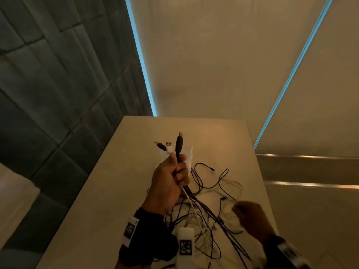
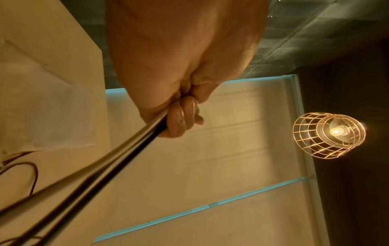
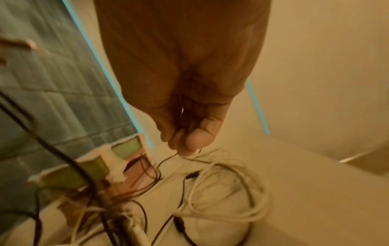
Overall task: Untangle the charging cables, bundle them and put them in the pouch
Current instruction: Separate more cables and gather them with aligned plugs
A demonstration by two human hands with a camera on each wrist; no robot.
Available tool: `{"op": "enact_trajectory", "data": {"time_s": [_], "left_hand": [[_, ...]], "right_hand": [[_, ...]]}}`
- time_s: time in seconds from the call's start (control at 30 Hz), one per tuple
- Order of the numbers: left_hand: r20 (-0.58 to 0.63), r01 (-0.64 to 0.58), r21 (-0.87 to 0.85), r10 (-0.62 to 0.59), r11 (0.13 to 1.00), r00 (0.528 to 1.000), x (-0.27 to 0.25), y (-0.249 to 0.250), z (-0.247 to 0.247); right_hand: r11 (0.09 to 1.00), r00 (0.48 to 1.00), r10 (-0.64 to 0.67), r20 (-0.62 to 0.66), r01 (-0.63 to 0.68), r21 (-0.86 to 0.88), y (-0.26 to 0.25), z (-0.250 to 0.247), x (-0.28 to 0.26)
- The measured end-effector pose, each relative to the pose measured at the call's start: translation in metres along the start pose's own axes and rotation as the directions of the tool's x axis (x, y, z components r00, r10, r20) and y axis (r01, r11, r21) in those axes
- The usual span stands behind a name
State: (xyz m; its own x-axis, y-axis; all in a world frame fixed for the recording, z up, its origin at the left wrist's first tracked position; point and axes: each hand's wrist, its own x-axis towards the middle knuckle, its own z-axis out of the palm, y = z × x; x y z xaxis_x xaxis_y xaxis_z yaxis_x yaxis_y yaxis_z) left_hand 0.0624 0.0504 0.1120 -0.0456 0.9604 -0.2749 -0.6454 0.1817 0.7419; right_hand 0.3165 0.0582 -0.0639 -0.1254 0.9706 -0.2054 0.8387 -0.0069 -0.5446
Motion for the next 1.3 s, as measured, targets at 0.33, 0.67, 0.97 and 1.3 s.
{"op": "enact_trajectory", "data": {"time_s": [0.33,0.67,0.97,1.3], "left_hand": [[-0.027,-0.022,0.282,0.031,0.959,0.999,-0.001,-0.007,-0.012],[-0.117,0.087,0.662,-0.012,0.745,0.993,0.005,-0.026,-0.021],[-0.112,-0.141,0.538,0.236,0.831,0.965,-0.003,-0.024,0.002],[-0.011,-0.290,0.476,0.335,0.830,0.942,-0.013,-0.008,0.013]], "right_hand": [[0.949,0.967,0.166,0.196,-0.103,-0.297,-0.033,0.043,0.050],[0.537,0.989,-0.147,0.018,0.065,0.841,-0.133,-0.020,0.025],[0.371,0.958,-0.282,0.054,0.057,0.927,-0.162,-0.038,0.008],[0.378,0.949,-0.315,0.018,0.108,0.919,-0.183,-0.047,-0.013]]}}
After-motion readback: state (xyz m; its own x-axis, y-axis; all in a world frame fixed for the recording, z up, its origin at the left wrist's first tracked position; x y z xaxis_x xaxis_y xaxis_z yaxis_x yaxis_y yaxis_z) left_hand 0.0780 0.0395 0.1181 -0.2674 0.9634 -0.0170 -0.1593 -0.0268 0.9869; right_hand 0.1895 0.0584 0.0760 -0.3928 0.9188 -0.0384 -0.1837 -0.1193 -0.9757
